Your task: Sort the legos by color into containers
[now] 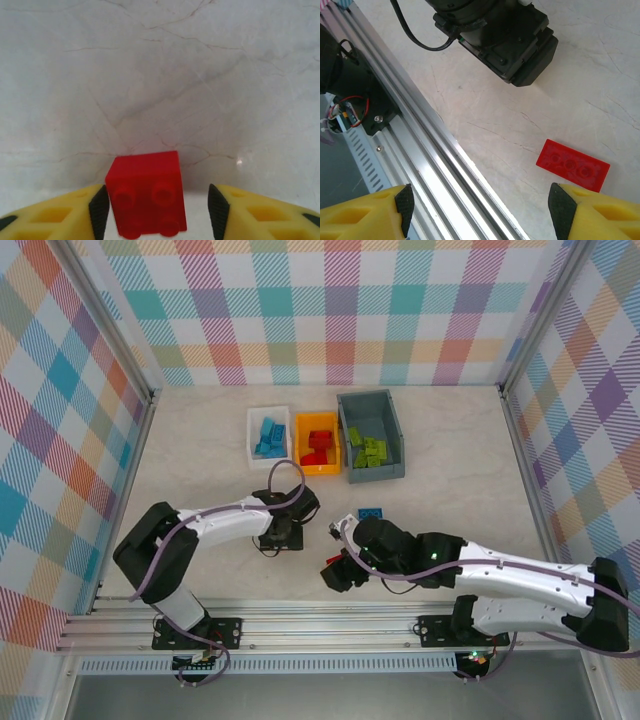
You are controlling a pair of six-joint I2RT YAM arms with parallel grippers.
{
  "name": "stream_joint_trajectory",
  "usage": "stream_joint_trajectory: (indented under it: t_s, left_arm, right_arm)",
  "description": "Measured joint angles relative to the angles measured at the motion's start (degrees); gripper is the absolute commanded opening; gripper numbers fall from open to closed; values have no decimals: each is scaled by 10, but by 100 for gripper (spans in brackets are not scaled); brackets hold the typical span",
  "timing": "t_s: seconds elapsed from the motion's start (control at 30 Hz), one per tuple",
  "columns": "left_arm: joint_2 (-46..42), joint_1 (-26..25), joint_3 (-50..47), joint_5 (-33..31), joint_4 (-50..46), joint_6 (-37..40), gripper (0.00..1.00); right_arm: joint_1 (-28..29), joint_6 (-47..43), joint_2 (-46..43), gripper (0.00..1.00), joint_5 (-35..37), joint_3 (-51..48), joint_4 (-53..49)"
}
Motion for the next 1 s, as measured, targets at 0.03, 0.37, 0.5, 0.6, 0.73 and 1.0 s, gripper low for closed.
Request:
stream_joint_trajectory:
  t_s: [0.03,0.37,0.5,0.6,0.73,1.0]
  left_arm:
    - [2,0,-3,0,6,2,39]
    - [-15,4,9,-17,12,2,30]
    - [-9,28,97,-15,1,21,29]
    - [24,51,188,-17,3,38,29]
    - [96,73,305,-17,-1,66,29]
    - [250,120,520,-32,-31,113,29]
  right_arm:
    - [0,1,3,73,2,0,0]
    - [0,11,-14,70,66,0,-1]
    - [-27,13,-47,68,129,16,-10]
    - [-80,13,-47,68,151,44,-7]
    - [-147,13,-37,69,148,70,7]
    - [-204,13,25,70,105,111,26]
